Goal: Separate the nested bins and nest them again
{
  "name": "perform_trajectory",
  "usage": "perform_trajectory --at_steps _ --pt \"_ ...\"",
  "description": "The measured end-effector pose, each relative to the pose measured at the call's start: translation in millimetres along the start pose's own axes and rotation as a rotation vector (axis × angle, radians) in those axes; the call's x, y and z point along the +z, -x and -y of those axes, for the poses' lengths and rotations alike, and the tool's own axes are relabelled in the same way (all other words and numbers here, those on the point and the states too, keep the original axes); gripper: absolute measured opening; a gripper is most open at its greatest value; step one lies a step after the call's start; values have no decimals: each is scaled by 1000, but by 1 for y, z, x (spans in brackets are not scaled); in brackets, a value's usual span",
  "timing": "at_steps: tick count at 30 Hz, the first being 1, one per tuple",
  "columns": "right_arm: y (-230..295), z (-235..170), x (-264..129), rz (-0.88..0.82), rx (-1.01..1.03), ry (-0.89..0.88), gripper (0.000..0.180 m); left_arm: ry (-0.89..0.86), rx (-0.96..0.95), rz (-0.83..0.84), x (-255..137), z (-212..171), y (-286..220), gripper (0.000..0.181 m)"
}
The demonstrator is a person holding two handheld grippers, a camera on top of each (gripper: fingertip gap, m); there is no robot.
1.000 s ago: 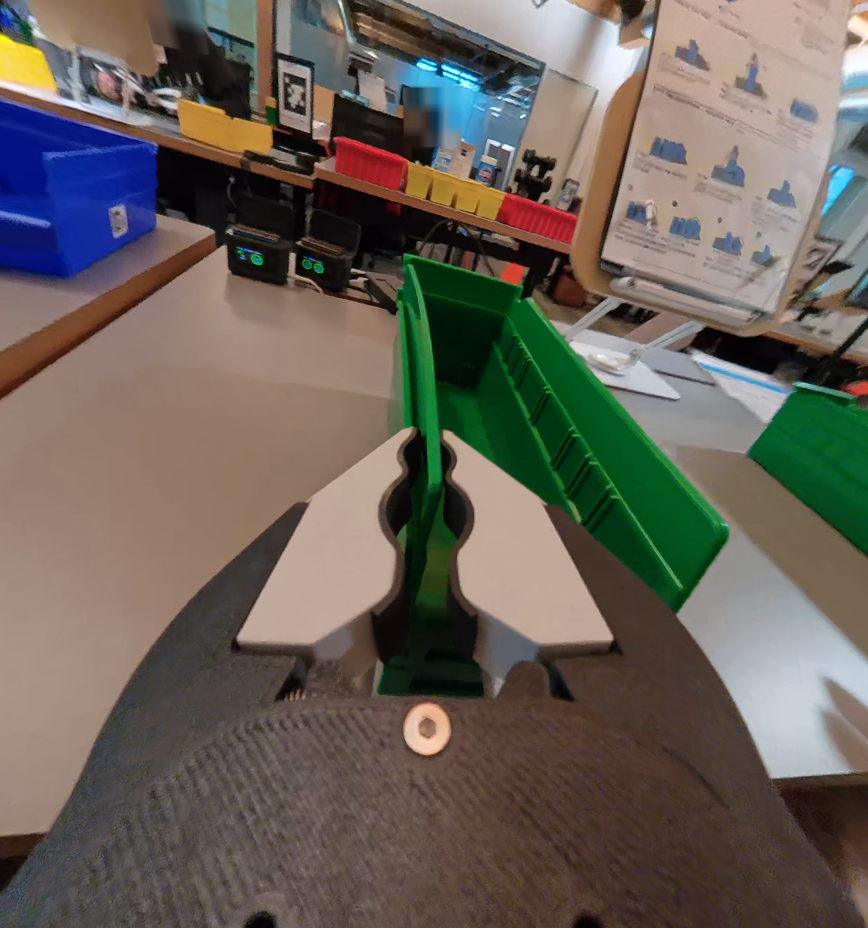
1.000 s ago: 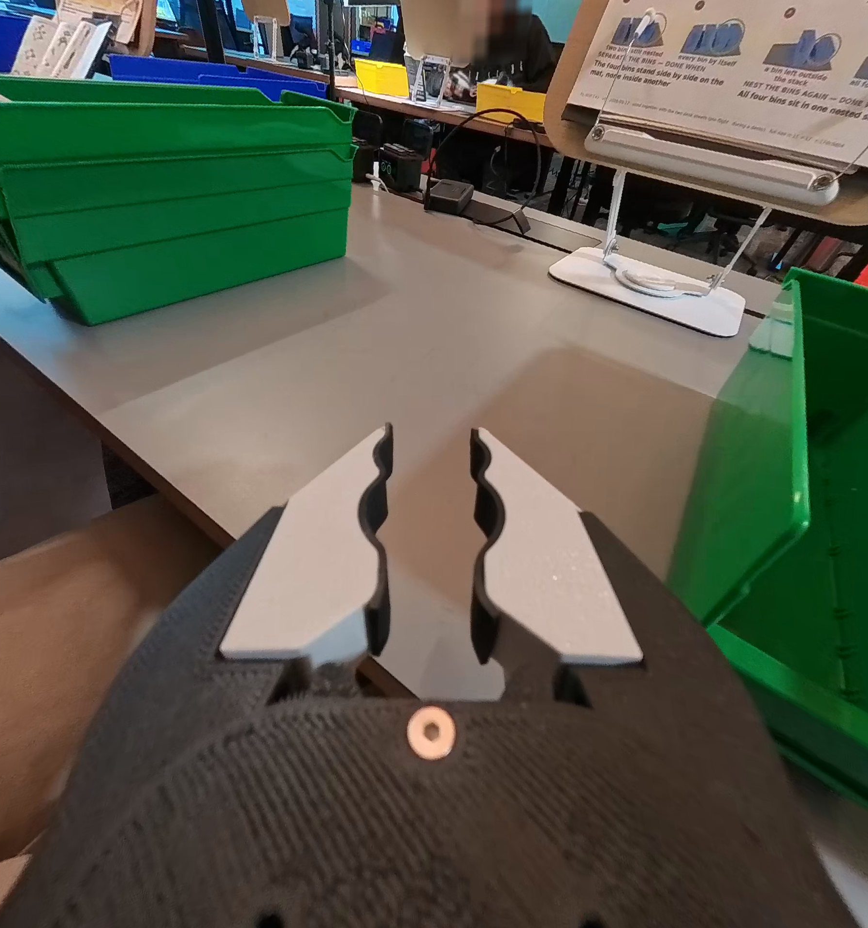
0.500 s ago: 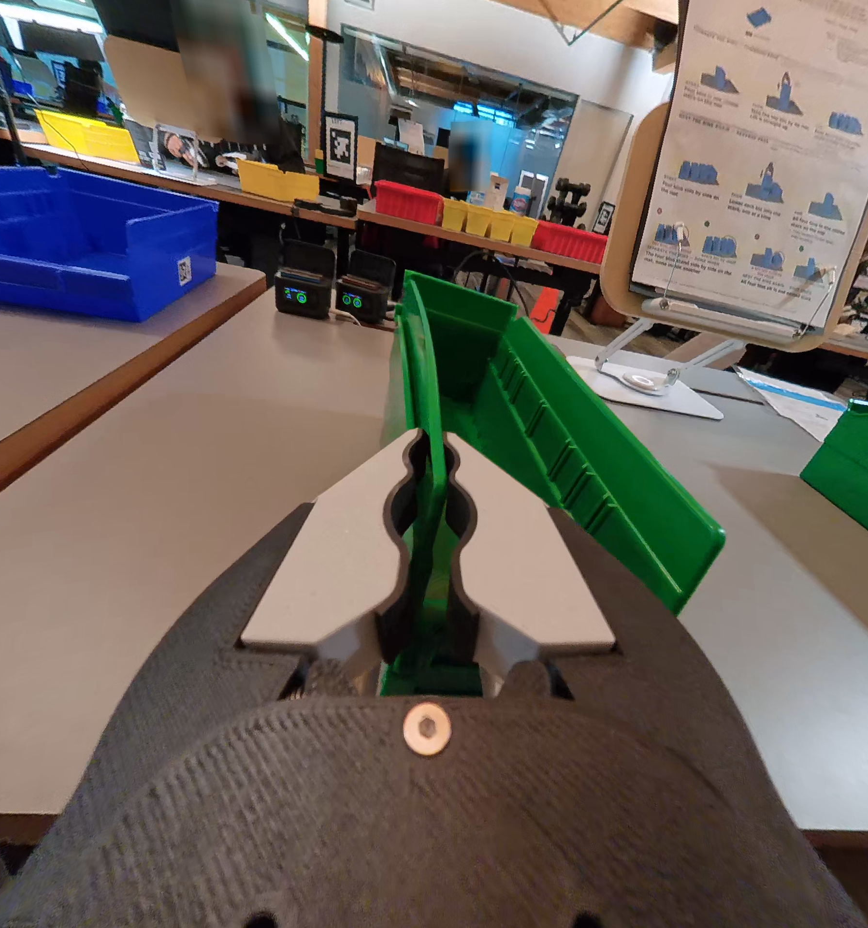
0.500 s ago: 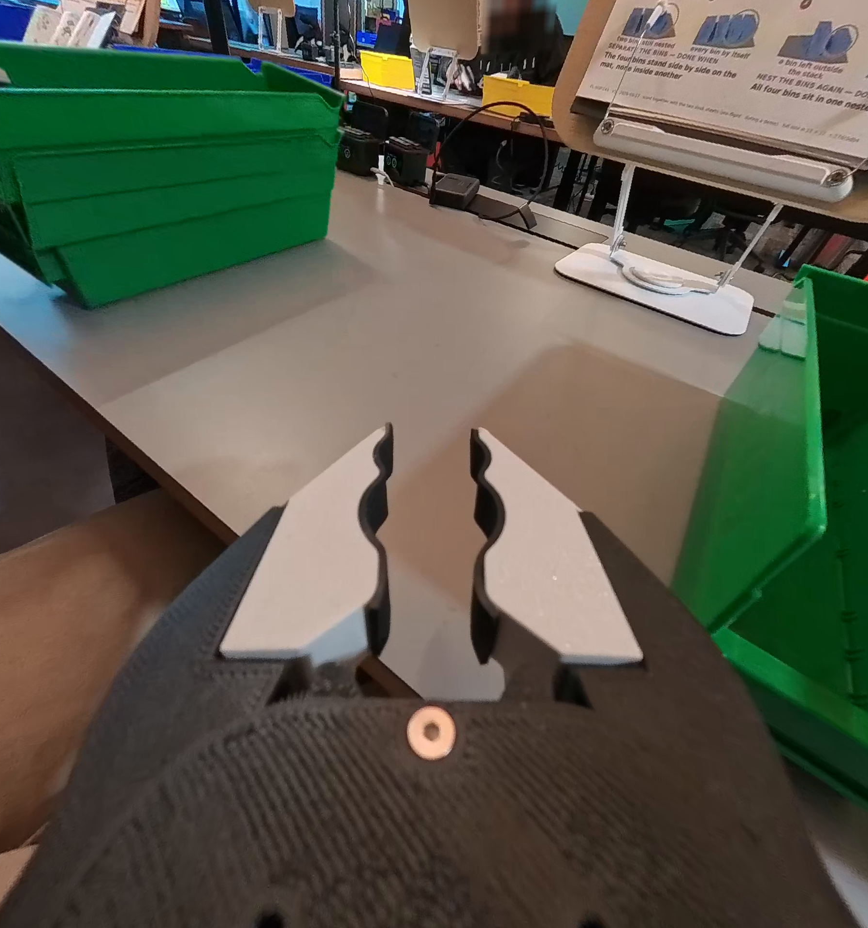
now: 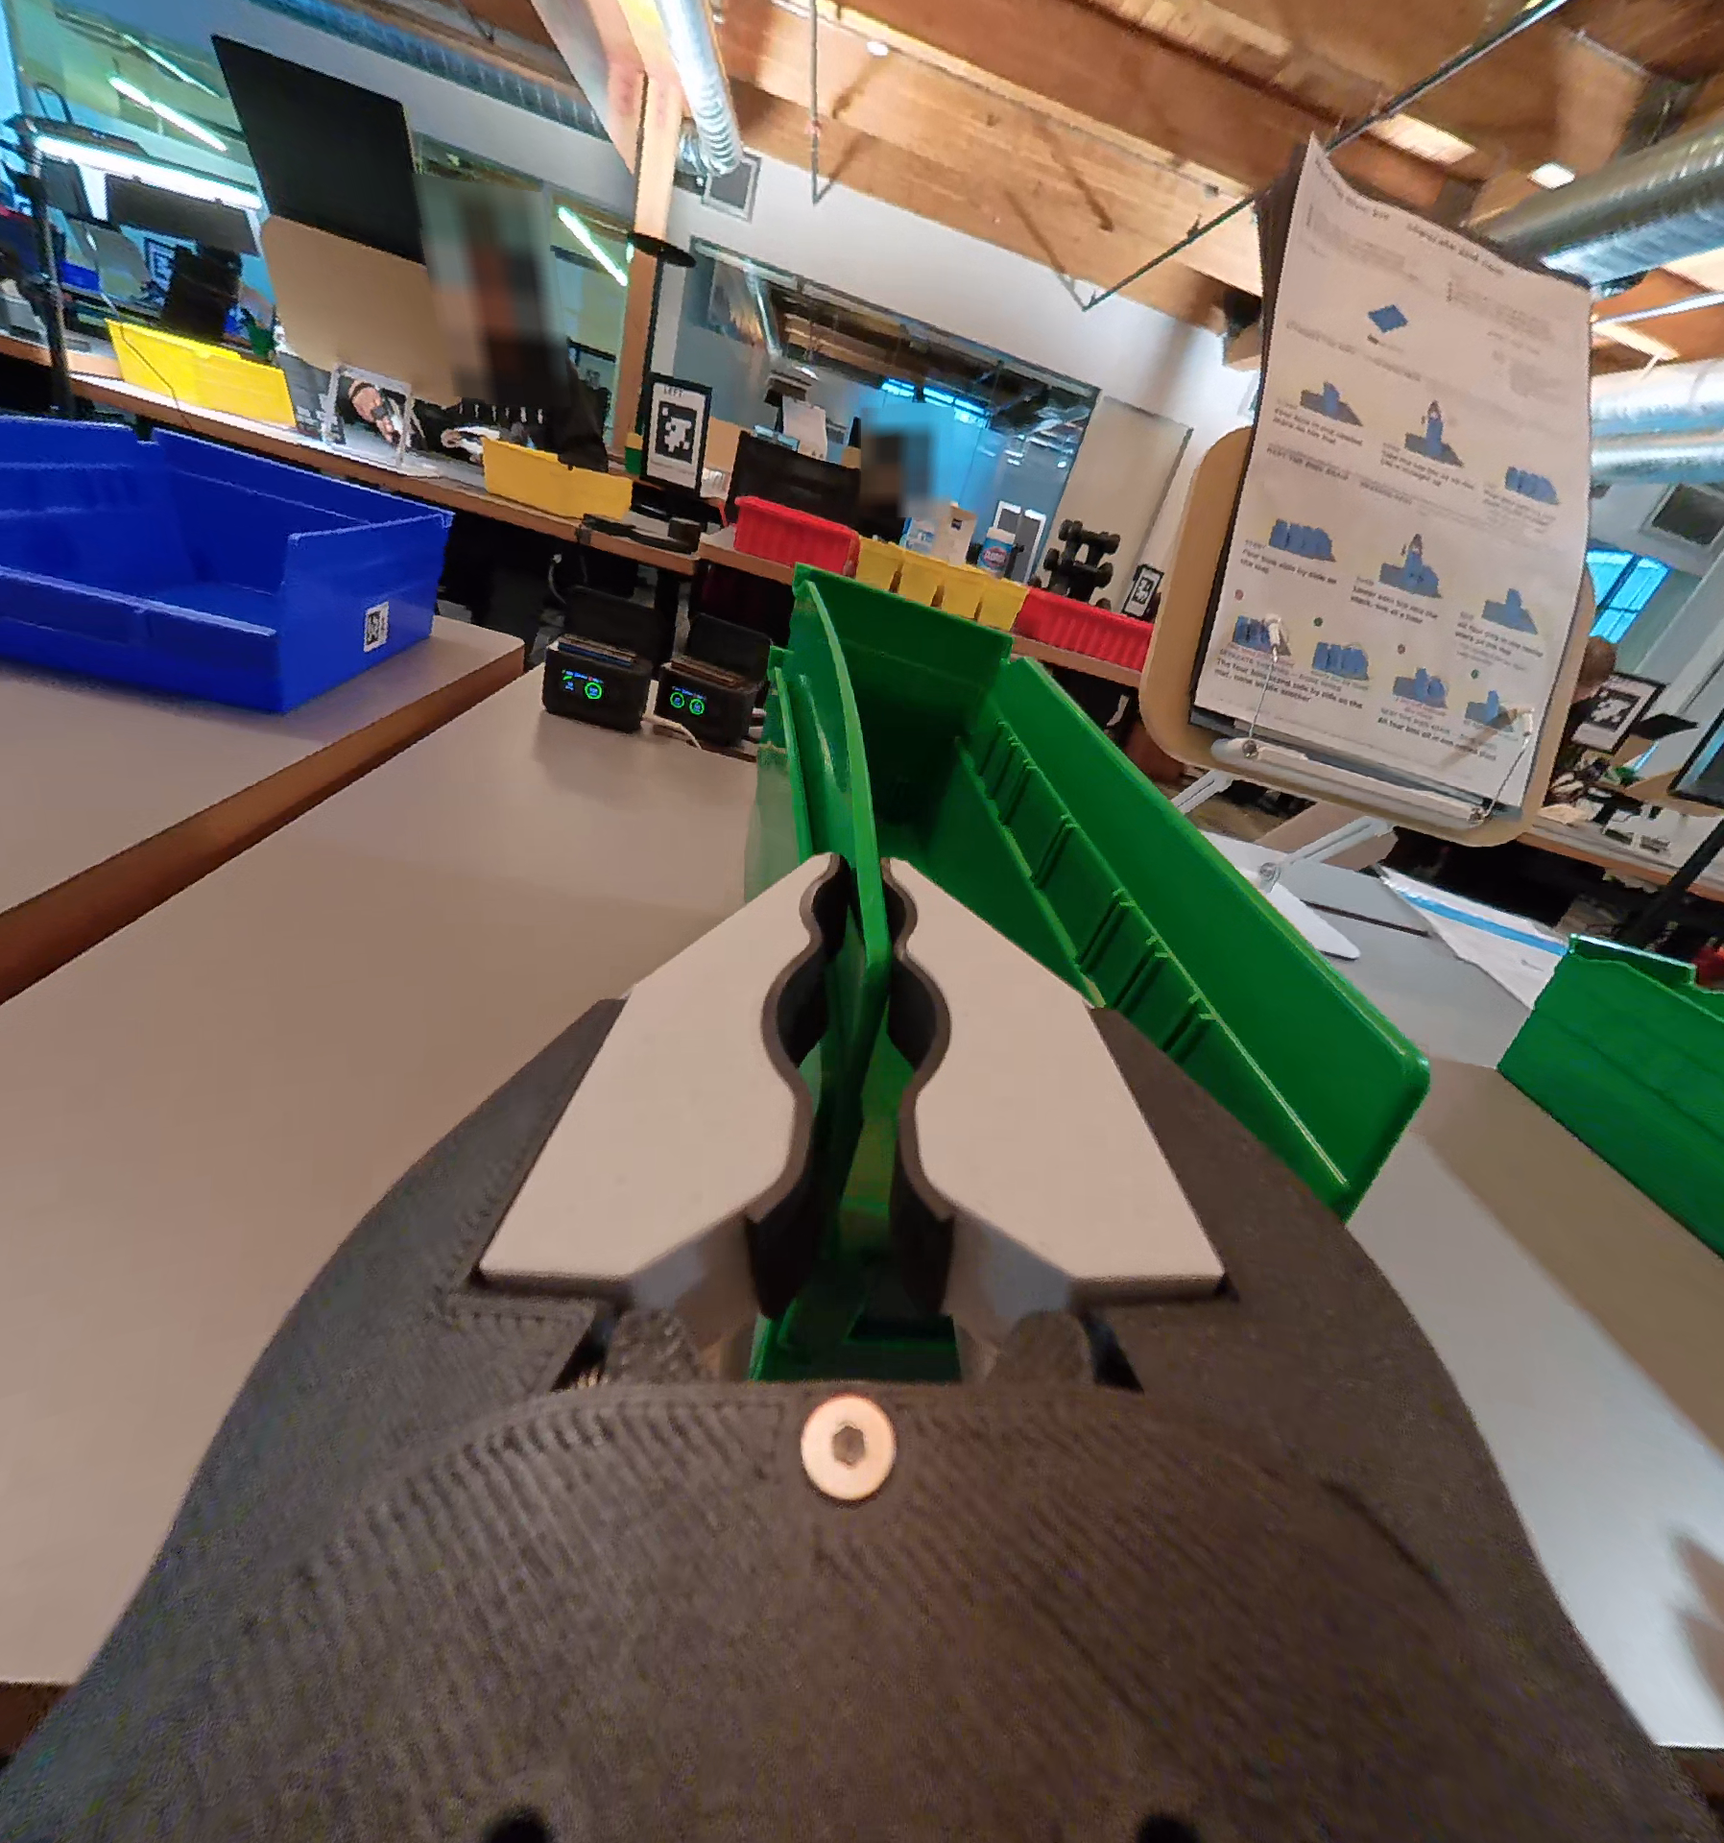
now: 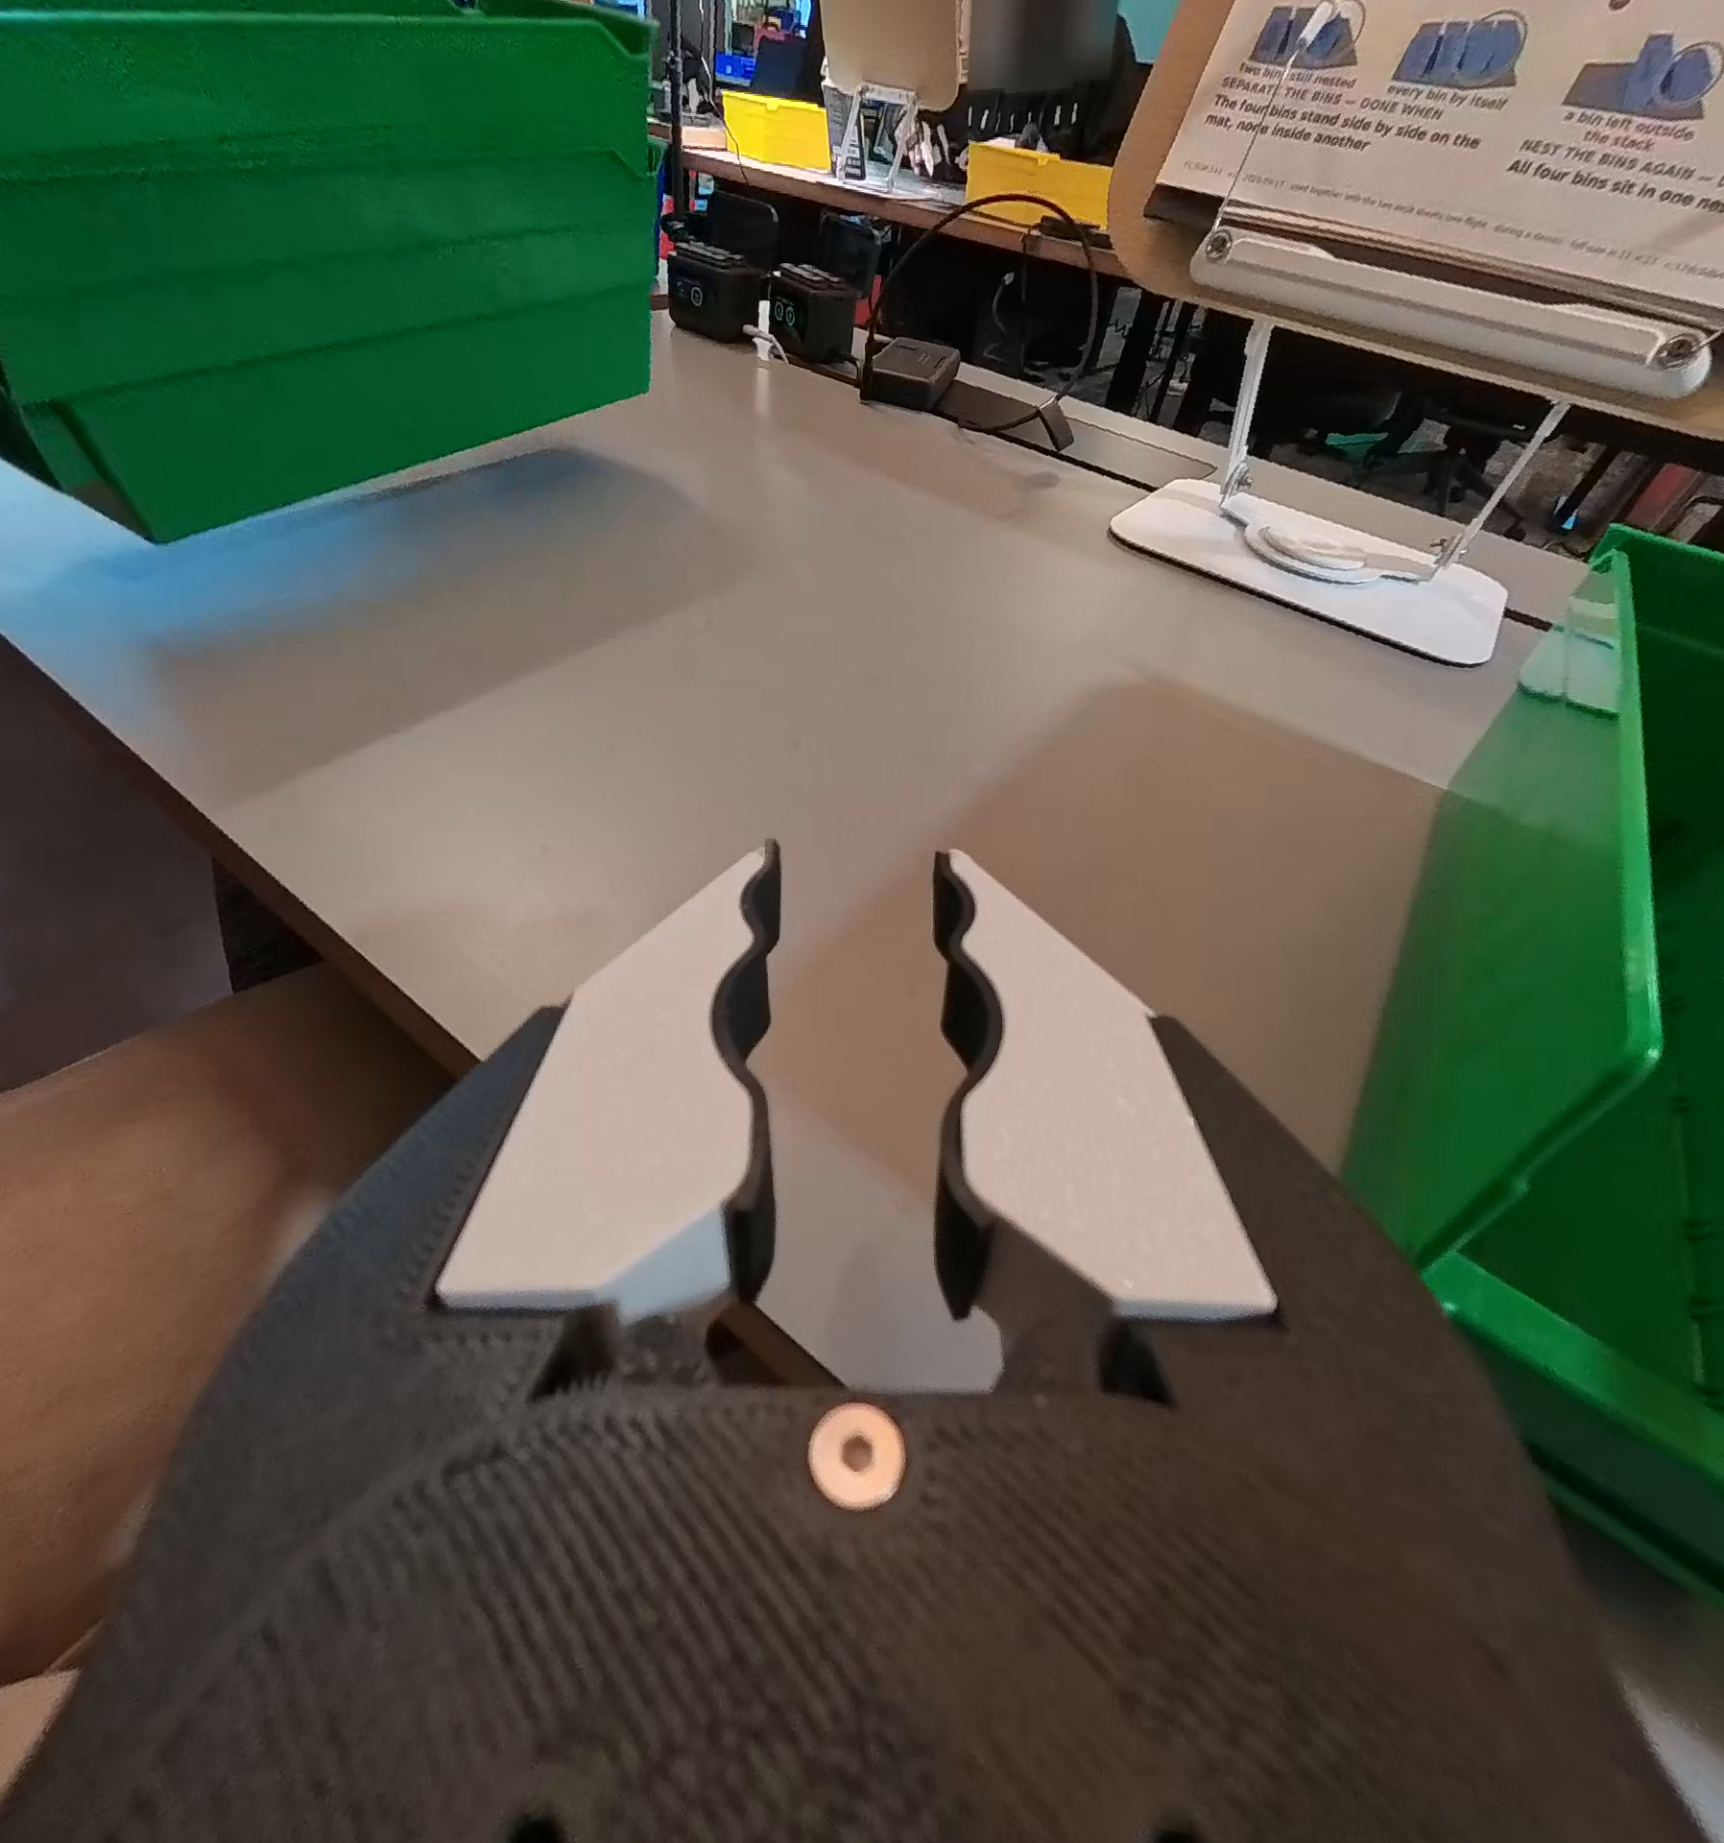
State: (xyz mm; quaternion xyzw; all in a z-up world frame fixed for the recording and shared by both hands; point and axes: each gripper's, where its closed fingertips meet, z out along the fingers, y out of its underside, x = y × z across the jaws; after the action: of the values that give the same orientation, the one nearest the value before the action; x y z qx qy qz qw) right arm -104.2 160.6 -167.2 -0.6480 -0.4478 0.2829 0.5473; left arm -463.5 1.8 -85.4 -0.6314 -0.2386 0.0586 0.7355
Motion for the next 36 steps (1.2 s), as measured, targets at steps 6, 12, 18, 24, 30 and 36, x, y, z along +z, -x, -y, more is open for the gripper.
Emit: perform_trajectory --at_steps 6,12,18,24,30,36 --pt "1 0 0 2 -1 2 30 -10 -6 8 -1 2 2 0" --pt "1 -1 0 3 -1 3 30 -15 -2 19 -2 5 6 0" --pt "2 0 0 8 -1 3 30 -38 -29 11 -5 17 7 0" --pt "5 -1 0 17 -6 7 30 -56 -35 -5 -10 30 -1 0" --pt "5 -2 0 18 -4 10 30 -8 -65 -4 -8 26 1 0" --pt "5 -2 0 20 -6 9 30 28 -166 -5 -5 14 10 1"
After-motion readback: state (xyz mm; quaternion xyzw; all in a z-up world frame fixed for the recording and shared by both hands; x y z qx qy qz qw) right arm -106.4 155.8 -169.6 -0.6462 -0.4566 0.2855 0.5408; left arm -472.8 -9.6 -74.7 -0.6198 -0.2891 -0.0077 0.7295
